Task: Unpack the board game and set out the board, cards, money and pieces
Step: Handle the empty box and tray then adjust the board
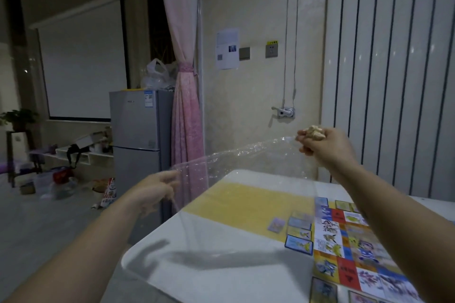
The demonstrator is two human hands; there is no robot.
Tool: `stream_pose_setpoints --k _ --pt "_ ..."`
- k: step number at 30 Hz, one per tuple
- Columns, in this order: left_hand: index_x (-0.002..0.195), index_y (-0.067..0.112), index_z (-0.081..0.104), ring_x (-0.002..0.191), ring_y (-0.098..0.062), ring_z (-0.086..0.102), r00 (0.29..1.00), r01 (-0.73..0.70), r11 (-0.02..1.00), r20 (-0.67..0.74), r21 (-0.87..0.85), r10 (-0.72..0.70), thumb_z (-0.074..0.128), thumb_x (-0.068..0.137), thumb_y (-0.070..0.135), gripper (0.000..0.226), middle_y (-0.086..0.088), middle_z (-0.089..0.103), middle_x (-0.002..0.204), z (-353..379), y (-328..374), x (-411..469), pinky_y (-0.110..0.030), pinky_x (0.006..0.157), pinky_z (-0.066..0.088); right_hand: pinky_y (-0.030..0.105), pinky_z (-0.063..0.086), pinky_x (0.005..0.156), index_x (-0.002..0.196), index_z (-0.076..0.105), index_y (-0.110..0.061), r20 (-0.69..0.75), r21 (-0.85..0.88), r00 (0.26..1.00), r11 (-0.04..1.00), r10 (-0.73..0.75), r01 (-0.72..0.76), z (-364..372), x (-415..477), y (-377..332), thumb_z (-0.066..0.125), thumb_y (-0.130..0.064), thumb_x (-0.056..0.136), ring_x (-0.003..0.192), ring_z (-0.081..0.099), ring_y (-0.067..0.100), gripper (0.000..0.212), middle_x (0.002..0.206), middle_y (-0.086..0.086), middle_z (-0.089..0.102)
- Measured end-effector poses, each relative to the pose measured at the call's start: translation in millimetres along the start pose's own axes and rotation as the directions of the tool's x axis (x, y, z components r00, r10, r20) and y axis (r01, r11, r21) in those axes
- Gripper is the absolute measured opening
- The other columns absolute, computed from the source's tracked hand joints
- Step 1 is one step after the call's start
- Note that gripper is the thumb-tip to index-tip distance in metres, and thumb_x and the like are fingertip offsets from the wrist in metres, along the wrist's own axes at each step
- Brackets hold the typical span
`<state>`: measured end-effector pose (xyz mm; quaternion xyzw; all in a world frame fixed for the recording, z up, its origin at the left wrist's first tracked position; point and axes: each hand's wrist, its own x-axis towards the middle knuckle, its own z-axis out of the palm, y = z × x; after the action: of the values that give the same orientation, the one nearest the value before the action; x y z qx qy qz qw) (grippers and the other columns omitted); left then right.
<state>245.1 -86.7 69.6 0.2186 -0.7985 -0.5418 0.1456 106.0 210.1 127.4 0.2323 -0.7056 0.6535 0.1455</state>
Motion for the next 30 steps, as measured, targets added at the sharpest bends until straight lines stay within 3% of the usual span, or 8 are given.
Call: stream_pose_setpoints --k 4,7,12,16,19,23,26,30 --pt "0.146 0.018 0.031 0.122 -0.016 0.04 0.976 -0.217 0.976 -0.033 -0.025 0.216 0.039 0.084 -0.017 0.072 -0.004 0.041 0.144 -5 28 -9 -0.019 0.073 0.046 0.009 0.05 0.055 0.102 0.067 -0.004 -0.034 -0.133 0.958 0.951 -0.285 0.278 5 1 -21 0.064 -0.008 0.088 0.072 0.061 0.013 0.016 0.088 0.007 0.063" --pt "0.148 0.028 0.022 0.132 -0.007 0.031 0.883 -0.469 0.863 0.11 0.188 0.456 0.064 0.086 0.012 0.077 0.011 0.03 0.148 9 46 -15 -0.025 0.099 0.035 0.015 0.053 0.062 0.101 0.069 -0.005 0.03 -0.137 0.93 0.92 -0.368 0.368 17 -5 -38 0.065 -0.01 0.087 0.07 0.062 0.008 0.015 0.088 0.006 0.065" --pt "0.129 0.021 0.055 0.087 -0.002 0.058 0.866 -0.47 0.749 0.08 0.467 0.494 0.059 0.09 0.016 0.04 0.015 0.06 0.104 38 35 -15 -0.016 0.07 0.045 0.015 0.045 0.065 0.095 0.07 -0.016 0.049 -0.172 0.864 0.848 -0.501 0.502 31 -24 -52 0.068 -0.017 0.085 0.075 0.056 -0.003 0.011 0.081 -0.003 0.065" --pt "0.101 0.018 0.067 0.053 0.0 0.059 0.956 -0.284 0.952 -0.111 -0.11 0.273 0.035 0.101 0.009 0.033 0.0 0.062 0.08 42 32 -14 -0.017 0.043 0.042 0.033 0.048 0.076 0.089 0.066 -0.017 0.282 -0.141 0.885 0.897 -0.37 0.42 27 -39 -46 0.062 -0.012 0.088 0.09 0.059 0.022 0.007 0.085 0.001 0.064" --pt "0.083 0.022 0.061 0.072 -0.017 0.06 0.984 -0.098 0.815 0.068 -0.57 0.166 0.042 0.097 0.017 0.025 0.0 0.066 0.076 47 39 -22 -0.035 0.065 0.045 0.027 0.044 0.055 0.092 0.062 -0.01 0.368 0.03 0.914 0.985 -0.17 0.171 34 -49 -36 0.054 -0.008 0.092 0.073 0.053 0.024 0.008 0.077 0.004 0.062" --pt "0.109 0.011 0.058 0.082 -0.028 0.058 0.935 0.093 0.6 0.277 -0.795 0.222 0.045 0.09 0.028 0.029 -0.011 0.061 0.1 61 47 -32 -0.05 0.075 0.048 0.016 0.035 0.036 0.096 0.061 -0.006 0.238 0.13 0.971 0.991 -0.013 -0.019 57 -54 -14 0.053 -0.011 0.095 0.05 0.045 0.014 0.01 0.069 0.006 0.058" --pt "0.087 0.006 0.068 0.087 -0.031 0.067 0.902 0.142 0.5 0.319 -0.854 0.29 0.038 0.095 0.04 0.046 -0.016 0.07 0.098 77 58 -44 -0.056 0.086 0.044 0.026 0.047 0.056 0.085 0.06 -0.016 0.104 0.142 0.994 0.99 -0.035 0.02 75 -58 -1 0.053 -0.018 0.095 0.064 0.053 0.014 0.013 0.077 0.005 0.057" --pt "0.063 0.015 0.07 0.087 -0.031 0.065 0.885 0.103 0.381 0.259 -0.919 0.388 0.028 0.094 0.046 0.061 -0.013 0.071 0.088 94 70 -45 -0.053 0.088 0.043 0.046 0.045 0.095 0.108 0.063 -0.027 0.251 0.064 0.963 0.995 -0.094 0.081 90 -69 3 0.036 -0.068 0.088 0.105 0.058 0.014 0.053 0.105 -0.007 0.066"
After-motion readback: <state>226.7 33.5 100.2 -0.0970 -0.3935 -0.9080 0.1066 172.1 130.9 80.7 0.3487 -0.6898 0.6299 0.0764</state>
